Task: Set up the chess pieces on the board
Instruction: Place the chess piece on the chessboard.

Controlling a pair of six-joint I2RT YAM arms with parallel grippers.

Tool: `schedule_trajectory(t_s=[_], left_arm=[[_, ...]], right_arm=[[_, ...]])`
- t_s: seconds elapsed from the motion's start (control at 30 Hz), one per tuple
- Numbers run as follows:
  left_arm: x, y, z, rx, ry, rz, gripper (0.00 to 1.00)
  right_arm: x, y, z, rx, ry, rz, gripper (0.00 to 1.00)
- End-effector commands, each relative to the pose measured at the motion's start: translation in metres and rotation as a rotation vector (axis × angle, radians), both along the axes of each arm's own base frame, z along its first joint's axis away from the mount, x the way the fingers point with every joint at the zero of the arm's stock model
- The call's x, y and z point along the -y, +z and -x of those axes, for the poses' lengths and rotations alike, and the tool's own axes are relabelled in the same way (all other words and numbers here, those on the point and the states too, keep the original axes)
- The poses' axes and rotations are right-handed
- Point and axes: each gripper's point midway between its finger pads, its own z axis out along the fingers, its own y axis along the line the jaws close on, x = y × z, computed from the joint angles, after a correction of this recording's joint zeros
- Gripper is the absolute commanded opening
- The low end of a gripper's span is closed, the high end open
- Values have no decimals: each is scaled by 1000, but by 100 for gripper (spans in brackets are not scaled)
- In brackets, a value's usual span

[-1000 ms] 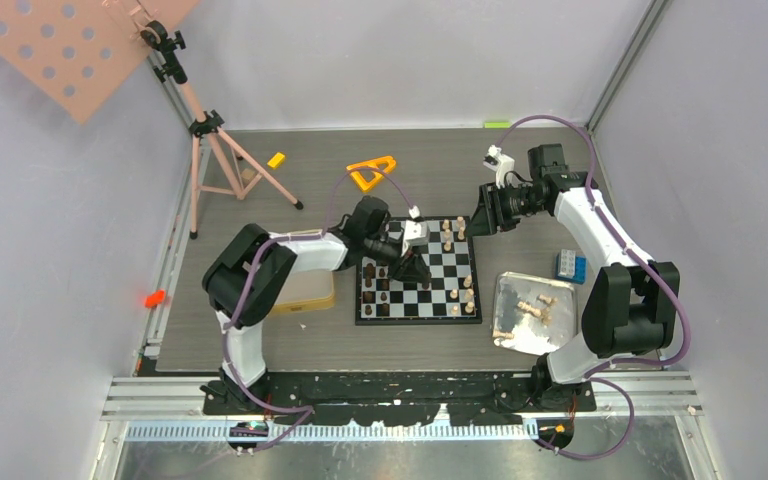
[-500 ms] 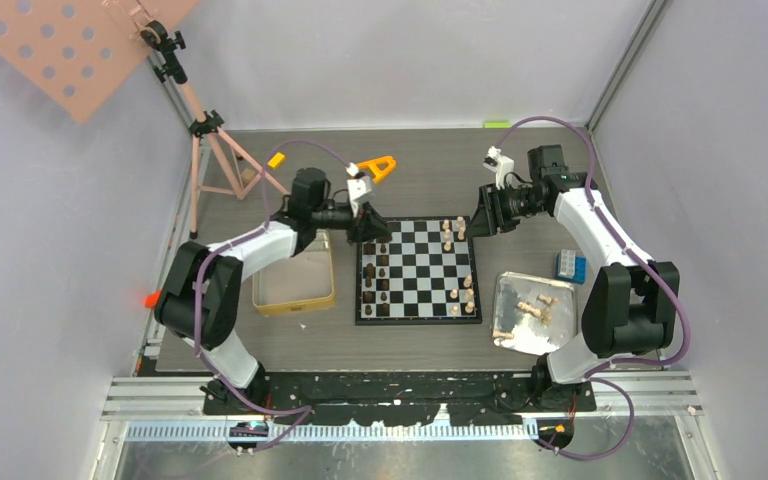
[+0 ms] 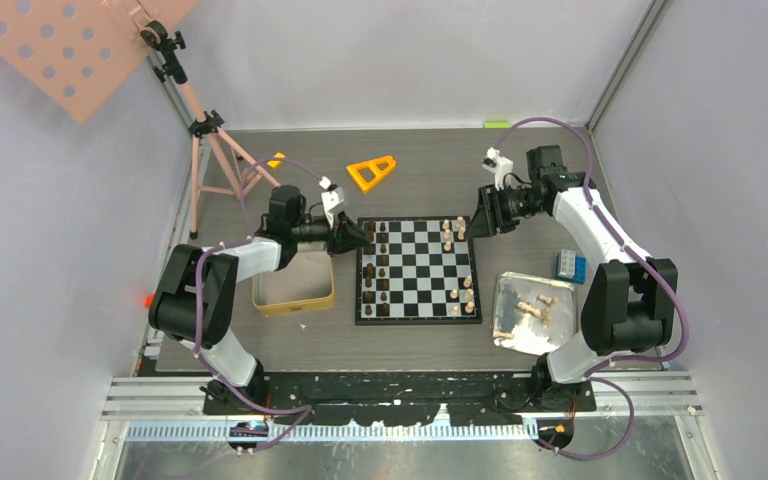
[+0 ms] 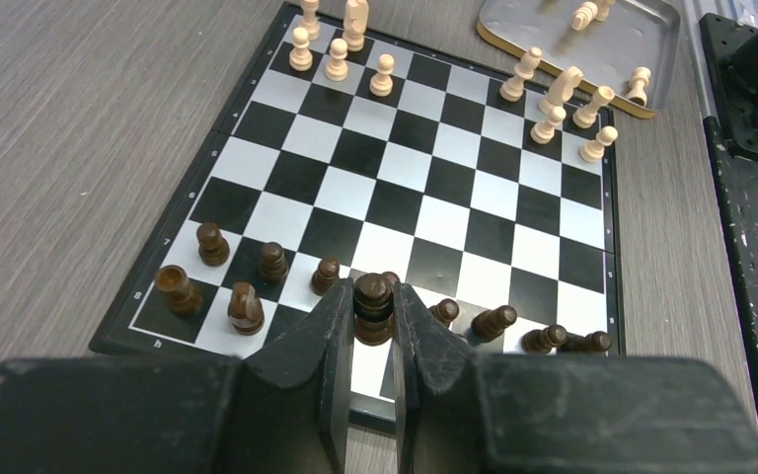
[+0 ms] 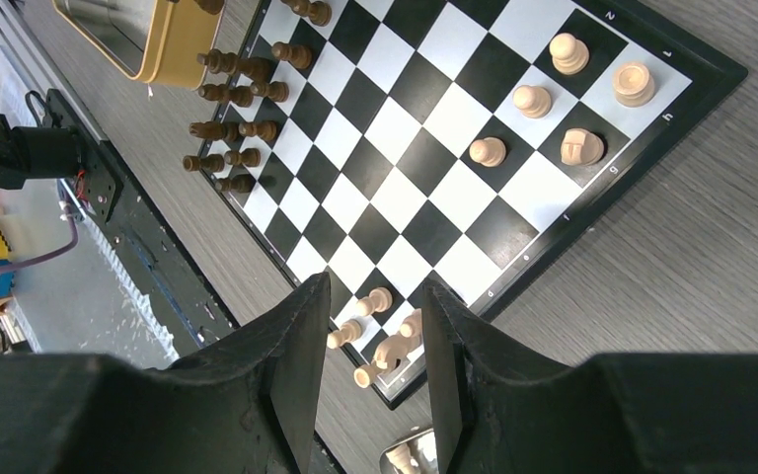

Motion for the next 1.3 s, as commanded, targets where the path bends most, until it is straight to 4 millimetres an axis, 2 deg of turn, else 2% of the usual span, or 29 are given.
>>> schedule_trajectory(t_s=[0.0,0.37,0.53,0.77,1.0,1.27], left_arm=[[0,20,6,114,-46,48,0],[-1,-4,6,100,-42,38,0],[0,-14,11,88,-59,40,0],[-1,-16,8,68,-42,41,0],[-2,-28,13,1,-21,35,0],[-3,-34,6,-6,10,28,0]], right_arm=[[1,1,-6,38,9,13,45],[1,0,-6,34,11,14,45],[1,0,-5,35,14,13,45],[1,0,-5,33,15,12,45],[0,1,-4,35,19,9,46],[-1,0,-4,27,23,2,45]])
